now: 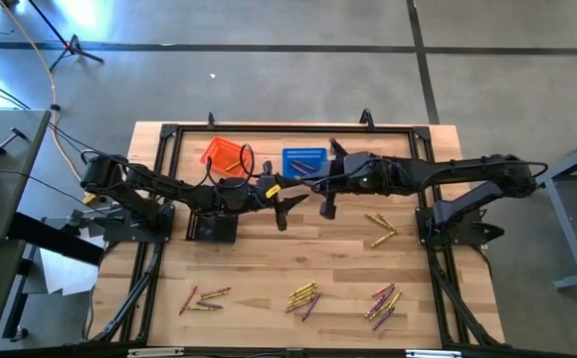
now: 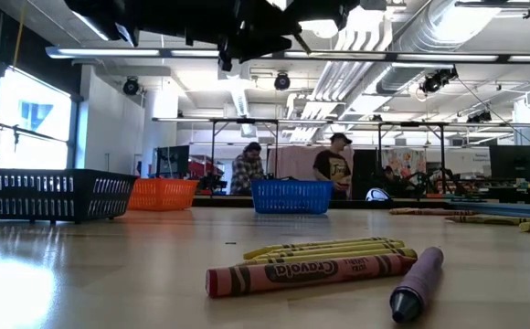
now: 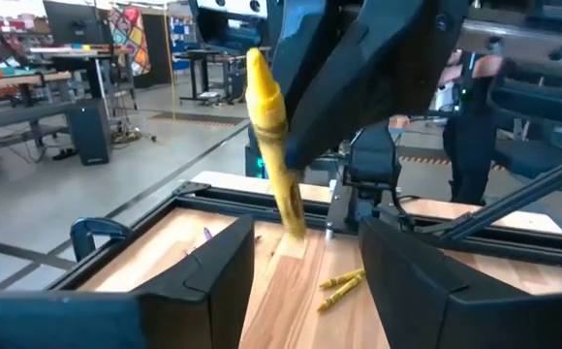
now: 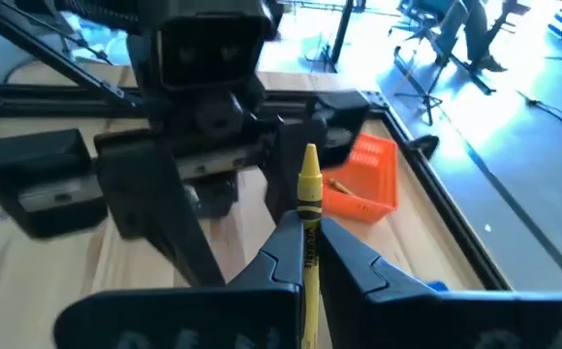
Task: Sort crayons
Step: Put the yellow crayon into the orange bin
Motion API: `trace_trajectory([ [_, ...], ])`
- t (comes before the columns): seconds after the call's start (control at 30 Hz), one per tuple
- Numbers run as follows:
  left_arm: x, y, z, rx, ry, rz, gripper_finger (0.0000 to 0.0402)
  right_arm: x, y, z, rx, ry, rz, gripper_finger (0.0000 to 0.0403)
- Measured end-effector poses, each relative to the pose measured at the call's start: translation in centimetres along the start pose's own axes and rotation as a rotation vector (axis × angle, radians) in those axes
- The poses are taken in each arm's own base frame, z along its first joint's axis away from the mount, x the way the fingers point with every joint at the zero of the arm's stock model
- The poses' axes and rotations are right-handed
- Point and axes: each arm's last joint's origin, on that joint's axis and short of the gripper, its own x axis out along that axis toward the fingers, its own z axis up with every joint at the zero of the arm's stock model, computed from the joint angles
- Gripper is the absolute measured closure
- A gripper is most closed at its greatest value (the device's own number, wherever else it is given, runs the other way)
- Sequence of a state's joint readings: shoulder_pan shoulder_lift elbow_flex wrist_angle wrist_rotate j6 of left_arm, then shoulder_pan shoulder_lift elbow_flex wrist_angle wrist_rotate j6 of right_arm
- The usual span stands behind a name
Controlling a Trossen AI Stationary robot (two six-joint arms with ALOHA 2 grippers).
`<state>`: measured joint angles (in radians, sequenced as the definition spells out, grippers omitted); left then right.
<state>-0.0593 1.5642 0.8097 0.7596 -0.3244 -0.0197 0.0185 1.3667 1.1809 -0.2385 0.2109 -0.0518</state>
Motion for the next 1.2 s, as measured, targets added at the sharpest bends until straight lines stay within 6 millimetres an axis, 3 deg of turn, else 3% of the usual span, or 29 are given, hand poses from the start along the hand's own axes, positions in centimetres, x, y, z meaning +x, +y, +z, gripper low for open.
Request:
trace_trajectory([
  [0.23,0.0,0.1,0.0,-0.013,-0.001,0.003,0.0226,2.6,0.8,-0.4,-0.016,-0.024,0.066,0.04],
  [0.4,0.1,0.3,-0.1,-0.009,0.011,0.011,0.0242,3.1,0.8,-0.5,-0.03,-0.034,0.061,0.04],
  [0.53,0.1,0.5,-0.1,-0.008,0.014,0.019,0.0291,2.9,0.8,-0.2,-0.033,-0.058,0.059,0.04],
  [0.7,0.2,0.7,-0.1,-0.012,0.018,0.026,0.0381,2.9,0.8,-0.1,-0.042,-0.066,0.056,0.04],
  [0.77,0.3,0.9,-0.1,-0.027,0.018,0.026,0.0392,2.9,0.8,-0.1,-0.048,-0.065,0.053,0.0398],
  [1.03,0.3,1.0,-0.3,-0.029,0.031,0.036,0.0395,2.4,0.6,-0.1,-0.078,-0.022,0.032,0.0322],
  [1.2,0.1,1.2,-0.5,-0.016,0.071,0.047,0.0395,0.0,-0.2,0.8,-0.084,0.16,-0.053,0.028],
])
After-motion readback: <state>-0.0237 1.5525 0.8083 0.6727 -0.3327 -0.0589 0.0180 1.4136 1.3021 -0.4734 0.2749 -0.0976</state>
